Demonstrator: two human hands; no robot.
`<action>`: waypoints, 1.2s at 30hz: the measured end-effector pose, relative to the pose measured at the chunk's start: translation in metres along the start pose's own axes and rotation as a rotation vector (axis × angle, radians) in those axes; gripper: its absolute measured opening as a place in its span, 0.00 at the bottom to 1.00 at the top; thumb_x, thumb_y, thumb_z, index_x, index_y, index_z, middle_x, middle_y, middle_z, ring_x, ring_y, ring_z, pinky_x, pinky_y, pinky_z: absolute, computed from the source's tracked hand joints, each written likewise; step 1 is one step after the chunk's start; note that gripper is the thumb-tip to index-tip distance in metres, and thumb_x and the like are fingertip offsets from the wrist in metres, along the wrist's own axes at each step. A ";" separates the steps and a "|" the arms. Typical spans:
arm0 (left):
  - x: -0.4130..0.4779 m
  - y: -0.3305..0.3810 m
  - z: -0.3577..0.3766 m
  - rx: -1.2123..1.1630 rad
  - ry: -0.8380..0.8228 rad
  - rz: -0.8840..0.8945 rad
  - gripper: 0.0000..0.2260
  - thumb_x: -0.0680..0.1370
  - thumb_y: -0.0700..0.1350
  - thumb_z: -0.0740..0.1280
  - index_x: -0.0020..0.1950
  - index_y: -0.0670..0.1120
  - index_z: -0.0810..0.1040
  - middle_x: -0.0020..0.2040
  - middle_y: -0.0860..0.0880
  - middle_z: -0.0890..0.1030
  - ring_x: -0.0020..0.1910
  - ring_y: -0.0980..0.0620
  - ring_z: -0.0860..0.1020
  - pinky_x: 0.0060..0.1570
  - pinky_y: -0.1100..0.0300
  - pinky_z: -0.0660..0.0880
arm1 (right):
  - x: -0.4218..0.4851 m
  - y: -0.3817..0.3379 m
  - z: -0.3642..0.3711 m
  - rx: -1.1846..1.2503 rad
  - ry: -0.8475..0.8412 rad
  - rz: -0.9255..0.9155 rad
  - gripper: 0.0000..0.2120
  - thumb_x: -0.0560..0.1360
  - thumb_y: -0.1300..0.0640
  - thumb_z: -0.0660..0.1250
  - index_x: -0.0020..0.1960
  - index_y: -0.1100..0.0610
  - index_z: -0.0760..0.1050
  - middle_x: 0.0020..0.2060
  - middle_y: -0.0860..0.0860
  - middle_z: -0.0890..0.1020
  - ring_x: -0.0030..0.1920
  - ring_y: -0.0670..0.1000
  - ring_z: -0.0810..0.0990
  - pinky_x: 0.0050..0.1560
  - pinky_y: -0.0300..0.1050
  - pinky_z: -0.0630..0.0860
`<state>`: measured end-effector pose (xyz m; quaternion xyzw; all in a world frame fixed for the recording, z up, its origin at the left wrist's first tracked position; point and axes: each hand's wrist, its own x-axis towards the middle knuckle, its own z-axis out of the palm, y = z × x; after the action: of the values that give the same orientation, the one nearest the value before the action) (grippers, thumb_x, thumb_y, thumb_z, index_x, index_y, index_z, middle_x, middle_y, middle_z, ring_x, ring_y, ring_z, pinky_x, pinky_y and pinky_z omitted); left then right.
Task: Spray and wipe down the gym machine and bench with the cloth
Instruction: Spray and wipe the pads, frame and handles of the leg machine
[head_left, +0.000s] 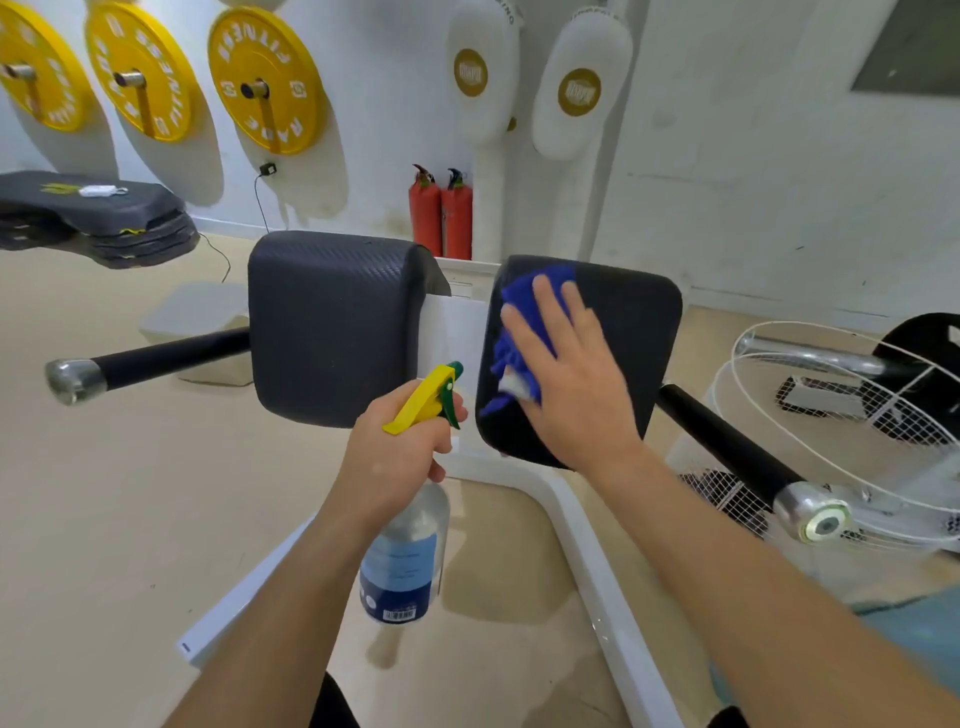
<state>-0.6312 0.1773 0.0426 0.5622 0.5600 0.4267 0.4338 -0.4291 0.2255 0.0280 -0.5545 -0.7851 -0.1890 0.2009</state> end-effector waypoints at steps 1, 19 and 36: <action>-0.001 -0.003 0.000 -0.006 0.000 -0.008 0.14 0.74 0.30 0.63 0.47 0.46 0.84 0.46 0.52 0.85 0.34 0.56 0.77 0.34 0.62 0.78 | -0.015 -0.002 0.010 -0.030 -0.007 -0.082 0.32 0.78 0.49 0.62 0.80 0.54 0.58 0.80 0.59 0.55 0.80 0.63 0.51 0.78 0.61 0.56; -0.005 -0.021 0.000 -0.085 0.000 -0.049 0.15 0.74 0.29 0.62 0.48 0.45 0.84 0.46 0.51 0.86 0.34 0.58 0.78 0.33 0.61 0.78 | -0.020 -0.010 0.034 -0.072 0.155 -0.202 0.24 0.82 0.53 0.60 0.77 0.60 0.65 0.77 0.61 0.64 0.77 0.63 0.61 0.76 0.60 0.62; 0.002 0.013 0.061 -0.116 -0.165 -0.042 0.16 0.73 0.28 0.63 0.51 0.44 0.84 0.48 0.52 0.86 0.40 0.52 0.79 0.34 0.57 0.78 | -0.093 0.013 0.051 0.086 0.304 0.201 0.27 0.78 0.61 0.60 0.77 0.63 0.62 0.78 0.60 0.60 0.80 0.62 0.54 0.78 0.58 0.57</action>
<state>-0.5689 0.1783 0.0389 0.5578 0.5083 0.4014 0.5190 -0.3936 0.1824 -0.0629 -0.5860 -0.6940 -0.2157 0.3585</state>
